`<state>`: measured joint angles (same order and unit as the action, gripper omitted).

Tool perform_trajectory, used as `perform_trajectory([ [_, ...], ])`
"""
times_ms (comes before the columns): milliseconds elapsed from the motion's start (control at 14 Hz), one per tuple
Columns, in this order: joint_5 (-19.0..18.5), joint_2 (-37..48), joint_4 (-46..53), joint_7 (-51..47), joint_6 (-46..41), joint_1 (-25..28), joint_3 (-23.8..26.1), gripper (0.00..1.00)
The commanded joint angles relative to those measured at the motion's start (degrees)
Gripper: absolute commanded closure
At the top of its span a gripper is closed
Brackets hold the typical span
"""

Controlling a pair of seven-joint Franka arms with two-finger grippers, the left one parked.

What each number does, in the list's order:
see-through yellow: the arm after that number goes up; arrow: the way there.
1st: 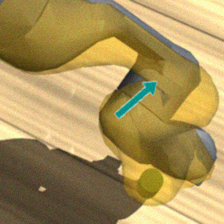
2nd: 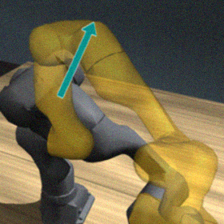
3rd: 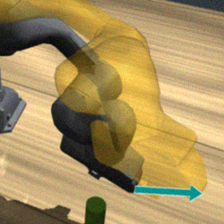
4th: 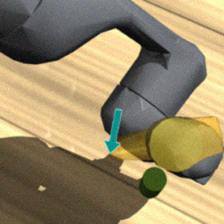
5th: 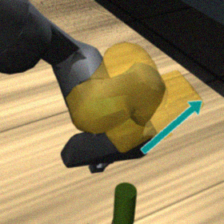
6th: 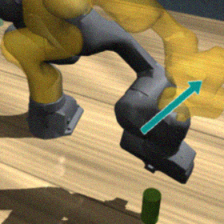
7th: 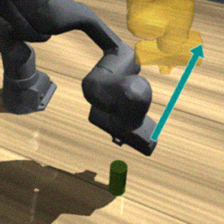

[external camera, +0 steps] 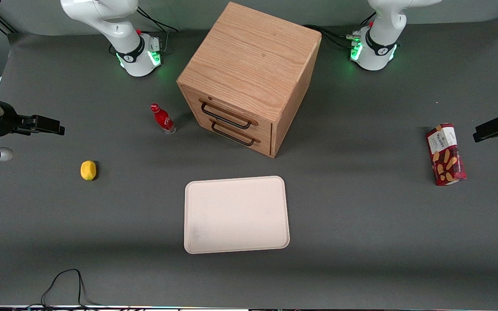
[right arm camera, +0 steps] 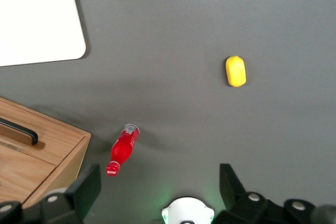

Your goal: Place coke bottle on tray

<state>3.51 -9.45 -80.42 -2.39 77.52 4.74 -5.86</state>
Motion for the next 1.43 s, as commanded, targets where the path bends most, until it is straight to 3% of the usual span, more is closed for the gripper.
perform_trajectory([
  [0, 0.97, 0.05, 1.32, 0.55, -1.23, -0.78, 0.59, 0.00],
  [1357, 0.71, -0.83, 2.99, 0.73, -1.23, -0.25, 0.76, 0.00],
])
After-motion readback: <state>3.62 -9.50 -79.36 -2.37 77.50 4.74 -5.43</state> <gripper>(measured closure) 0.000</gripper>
